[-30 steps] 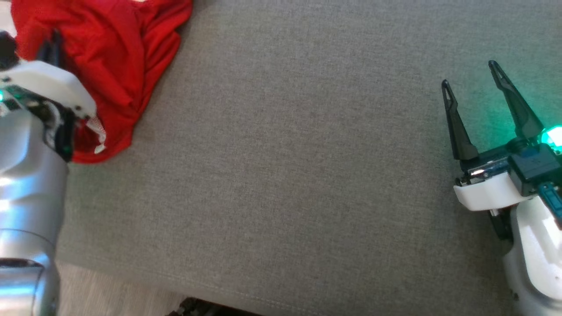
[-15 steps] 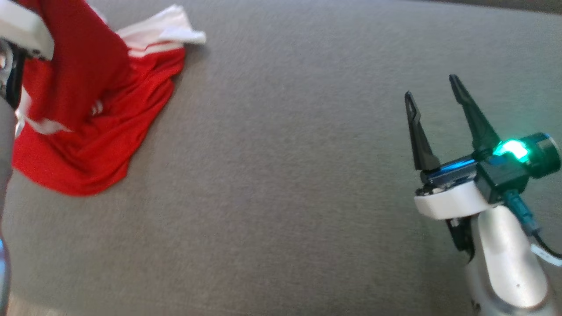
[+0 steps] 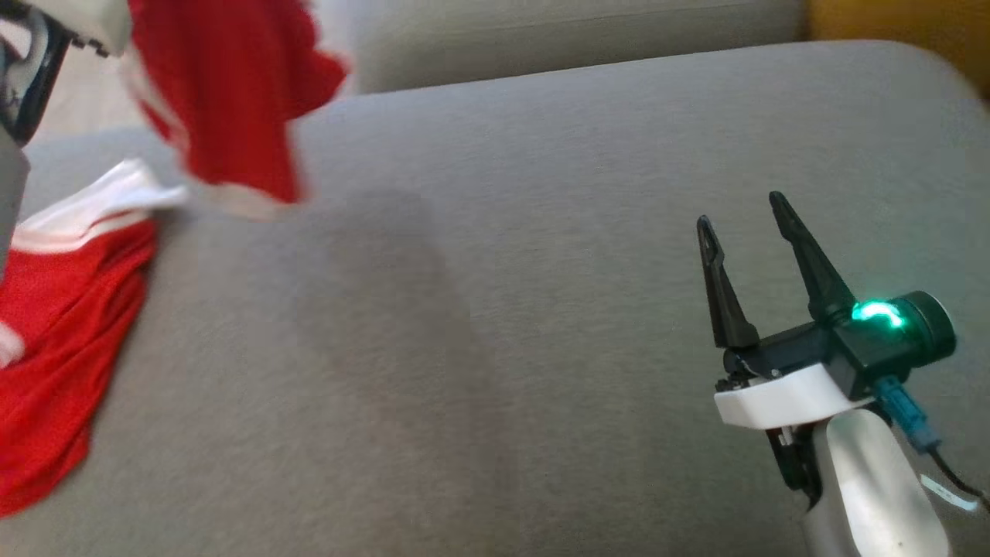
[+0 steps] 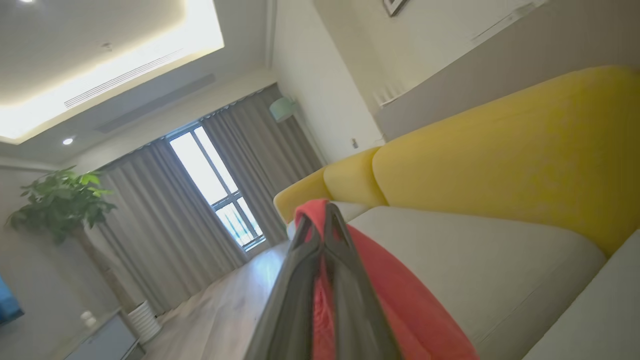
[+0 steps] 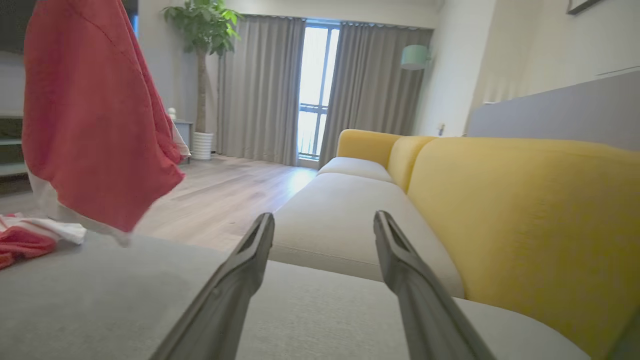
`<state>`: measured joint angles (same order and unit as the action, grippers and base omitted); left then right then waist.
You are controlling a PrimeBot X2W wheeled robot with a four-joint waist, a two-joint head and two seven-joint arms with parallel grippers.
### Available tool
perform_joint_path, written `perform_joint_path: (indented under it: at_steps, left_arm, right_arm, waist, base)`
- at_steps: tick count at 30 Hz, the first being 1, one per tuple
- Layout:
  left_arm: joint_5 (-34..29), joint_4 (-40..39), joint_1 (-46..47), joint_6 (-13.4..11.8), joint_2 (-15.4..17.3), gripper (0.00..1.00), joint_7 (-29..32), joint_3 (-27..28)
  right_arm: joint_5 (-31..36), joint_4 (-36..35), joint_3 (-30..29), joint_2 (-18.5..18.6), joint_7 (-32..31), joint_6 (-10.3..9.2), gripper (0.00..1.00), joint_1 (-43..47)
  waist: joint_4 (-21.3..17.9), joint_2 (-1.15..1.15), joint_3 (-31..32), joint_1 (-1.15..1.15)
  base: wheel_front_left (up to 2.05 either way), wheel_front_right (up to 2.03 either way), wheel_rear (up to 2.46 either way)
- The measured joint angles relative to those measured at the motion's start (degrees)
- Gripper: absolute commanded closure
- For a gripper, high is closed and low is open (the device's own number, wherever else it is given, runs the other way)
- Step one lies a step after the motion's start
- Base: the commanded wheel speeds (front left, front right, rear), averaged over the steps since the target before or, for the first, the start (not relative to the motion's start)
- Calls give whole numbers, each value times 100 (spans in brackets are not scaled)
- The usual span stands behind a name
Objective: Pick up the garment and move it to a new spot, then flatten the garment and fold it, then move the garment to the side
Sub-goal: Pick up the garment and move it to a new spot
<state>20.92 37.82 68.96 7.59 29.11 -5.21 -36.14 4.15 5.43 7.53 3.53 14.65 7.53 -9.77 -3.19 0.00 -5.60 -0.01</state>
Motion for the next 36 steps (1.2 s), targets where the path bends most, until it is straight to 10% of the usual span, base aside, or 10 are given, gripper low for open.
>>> perform_joint_path:
  at_steps: [10,26,27,28,29,36]
  left_arm:
    - [357,-1006,3,1,-448,100,171,-850]
    - [628,-1139,-3423,-182,-1562,100,-537,-2449]
    - [661,-1067,-3570,-214,-1641,93,-610,-2490]
    - [722,-1010,-3693,-243,-1739,30,-667,-2494]
    - [782,-983,-3793,-268,-1837,0,-721,-2487]
    - [975,-1147,-4187,-703,-2206,0,-907,-1920]
  right_arm:
    - [-333,-153,-20,-4,1,0,0,0]
    - [-475,-154,-96,-37,1,0,0,-21]
    - [-474,-149,-110,-40,1,0,0,-21]
    - [-464,-130,-129,-41,1,0,0,-21]
    - [-452,-100,-140,-43,1,0,0,-20]
    - [-356,97,-174,-52,0,0,0,25]
  waist:
    - [-1076,0,-25,0]
    - [-1140,0,-613,1]
    - [-1098,0,-615,1]
    - [-1052,0,-612,1]
    - [-1002,0,-603,1]
    - [-664,0,-344,1]
  base:
    - [0,0,0]
    - [0,0,0]
    - [0,0,0]
    - [0,0,0]
    - [0,0,0]
    - [0,0,0]
